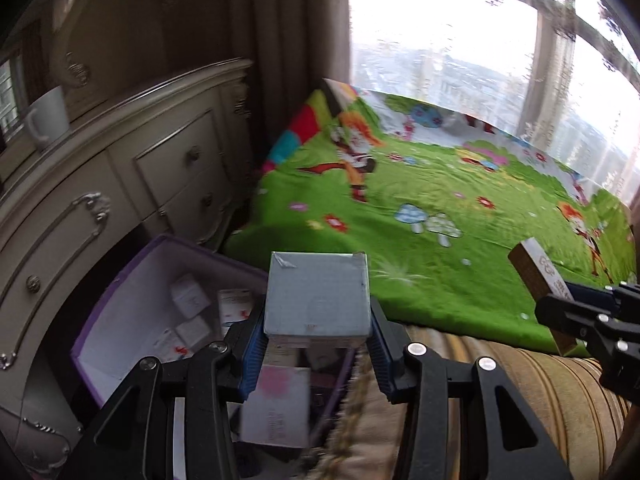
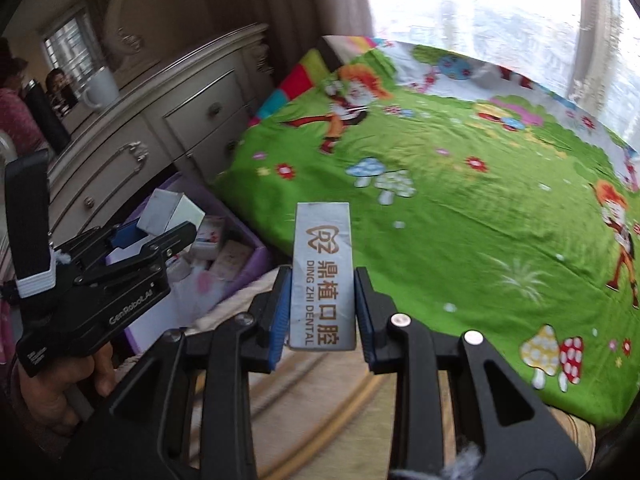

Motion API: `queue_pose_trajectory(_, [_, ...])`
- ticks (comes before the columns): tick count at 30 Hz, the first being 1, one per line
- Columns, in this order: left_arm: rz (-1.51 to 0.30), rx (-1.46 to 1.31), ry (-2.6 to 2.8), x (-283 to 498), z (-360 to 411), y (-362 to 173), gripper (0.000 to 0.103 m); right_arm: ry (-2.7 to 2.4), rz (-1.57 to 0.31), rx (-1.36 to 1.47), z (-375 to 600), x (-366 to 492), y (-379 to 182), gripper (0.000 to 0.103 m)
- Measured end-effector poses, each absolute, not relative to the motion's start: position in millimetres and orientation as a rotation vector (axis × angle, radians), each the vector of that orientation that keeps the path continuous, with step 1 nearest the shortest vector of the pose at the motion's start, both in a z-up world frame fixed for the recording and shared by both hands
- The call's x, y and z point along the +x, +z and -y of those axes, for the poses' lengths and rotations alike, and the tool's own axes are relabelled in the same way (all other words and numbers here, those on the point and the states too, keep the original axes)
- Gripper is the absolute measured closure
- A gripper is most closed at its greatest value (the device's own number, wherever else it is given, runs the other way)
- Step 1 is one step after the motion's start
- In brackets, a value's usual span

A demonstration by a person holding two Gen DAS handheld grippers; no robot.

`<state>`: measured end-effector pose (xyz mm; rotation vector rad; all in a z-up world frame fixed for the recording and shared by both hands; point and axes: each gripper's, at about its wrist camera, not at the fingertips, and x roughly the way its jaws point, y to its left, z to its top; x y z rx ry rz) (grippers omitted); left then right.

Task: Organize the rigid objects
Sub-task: 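Lift both held boxes and carry them over the purple box, then lower both boxes into the purple box and open both tools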

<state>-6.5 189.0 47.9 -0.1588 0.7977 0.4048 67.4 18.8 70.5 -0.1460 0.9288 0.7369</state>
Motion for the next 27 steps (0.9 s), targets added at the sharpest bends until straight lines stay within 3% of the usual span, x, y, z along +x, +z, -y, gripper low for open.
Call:
queue_pose_trajectory(13, [-0.780,-0.259,0.613,-65.5,-285.5,50.4,0.057,0.896,-0.910,-0.316,-126.2,29.6,70.0,0.069])
queue_pose_trajectory(27, [-0.817,-0.270,0.643,-73.3,-300.7,34.2,0.057,0.901,-0.904,-0.392,-172.4,14.7,51.8,0.069])
